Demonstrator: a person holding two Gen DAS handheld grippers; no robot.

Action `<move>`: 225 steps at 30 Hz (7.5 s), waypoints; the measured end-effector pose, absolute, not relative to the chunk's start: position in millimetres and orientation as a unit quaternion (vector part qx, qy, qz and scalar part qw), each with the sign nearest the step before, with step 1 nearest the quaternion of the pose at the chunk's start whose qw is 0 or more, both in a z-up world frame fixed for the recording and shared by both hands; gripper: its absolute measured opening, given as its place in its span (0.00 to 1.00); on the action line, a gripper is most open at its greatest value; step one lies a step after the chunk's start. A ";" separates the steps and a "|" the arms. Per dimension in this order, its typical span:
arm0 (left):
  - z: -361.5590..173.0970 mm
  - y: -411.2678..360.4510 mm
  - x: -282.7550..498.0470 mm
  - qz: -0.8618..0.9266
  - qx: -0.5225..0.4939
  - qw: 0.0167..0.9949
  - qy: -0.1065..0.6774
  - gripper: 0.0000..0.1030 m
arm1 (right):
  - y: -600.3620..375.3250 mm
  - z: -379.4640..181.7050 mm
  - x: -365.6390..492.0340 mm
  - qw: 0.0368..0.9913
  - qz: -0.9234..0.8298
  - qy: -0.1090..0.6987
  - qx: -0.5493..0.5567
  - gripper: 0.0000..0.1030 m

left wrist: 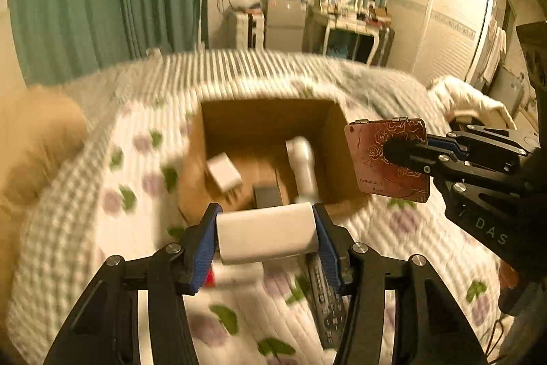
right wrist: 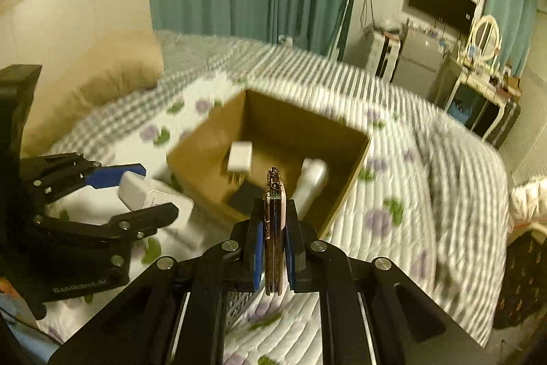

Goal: Organize rigid objects

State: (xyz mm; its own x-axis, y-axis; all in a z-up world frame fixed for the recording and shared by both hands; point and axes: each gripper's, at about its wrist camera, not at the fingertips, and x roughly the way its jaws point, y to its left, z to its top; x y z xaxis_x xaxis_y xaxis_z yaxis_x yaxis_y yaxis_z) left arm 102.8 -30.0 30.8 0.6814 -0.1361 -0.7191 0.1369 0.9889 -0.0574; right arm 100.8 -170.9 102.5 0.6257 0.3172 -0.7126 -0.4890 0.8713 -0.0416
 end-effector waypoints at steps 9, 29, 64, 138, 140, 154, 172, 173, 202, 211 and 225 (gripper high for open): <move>73.9 -22.8 172.1 -0.070 -0.008 0.935 0.348 0.52 | -158.2 157.9 158.2 0.916 0.210 0.327 -0.098 0.09; -37.7 -46.6 267.2 -0.073 0.083 0.917 0.383 0.52 | -163.9 30.5 261.2 0.865 0.219 0.451 -0.029 0.09; 72.3 -2.0 85.3 -0.025 0.035 0.954 0.298 1.00 | -204.8 182.7 86.1 0.926 0.160 0.341 -0.039 0.92; -117.8 -12.4 104.3 -0.013 0.021 0.884 0.468 0.77 | -159.3 -29.1 61.4 0.840 0.196 0.505 -0.034 0.19; -105.8 -11.6 91.5 -0.009 0.020 0.891 0.454 0.77 | -161.0 -25.0 58.9 0.842 0.204 0.499 -0.024 0.19; 3.0 -6.0 71.1 -0.017 0.010 0.933 0.359 0.77 | -179.4 79.6 78.5 0.888 0.220 0.403 0.001 0.19; 1.1 -35.7 207.2 -0.030 0.062 0.937 0.344 0.77 | -162.3 98.0 205.3 0.874 0.194 0.444 -0.028 0.19; -6.1 -36.7 210.1 -0.032 0.063 0.935 0.349 0.77 | -161.7 86.9 209.2 0.868 0.193 0.456 -0.025 0.19; 21.9 -15.4 202.1 -0.020 0.050 0.936 0.347 0.84 | -186.1 106.8 212.5 0.897 0.133 0.420 -0.024 0.45; 119.3 -12.5 123.9 -0.012 0.047 0.972 0.229 0.84 | -198.1 207.4 124.8 0.942 0.140 0.302 -0.041 0.54; 121.8 3.1 28.4 0.009 0.005 0.991 0.135 1.00 | -193.8 207.4 5.5 0.976 0.118 0.173 -0.054 0.97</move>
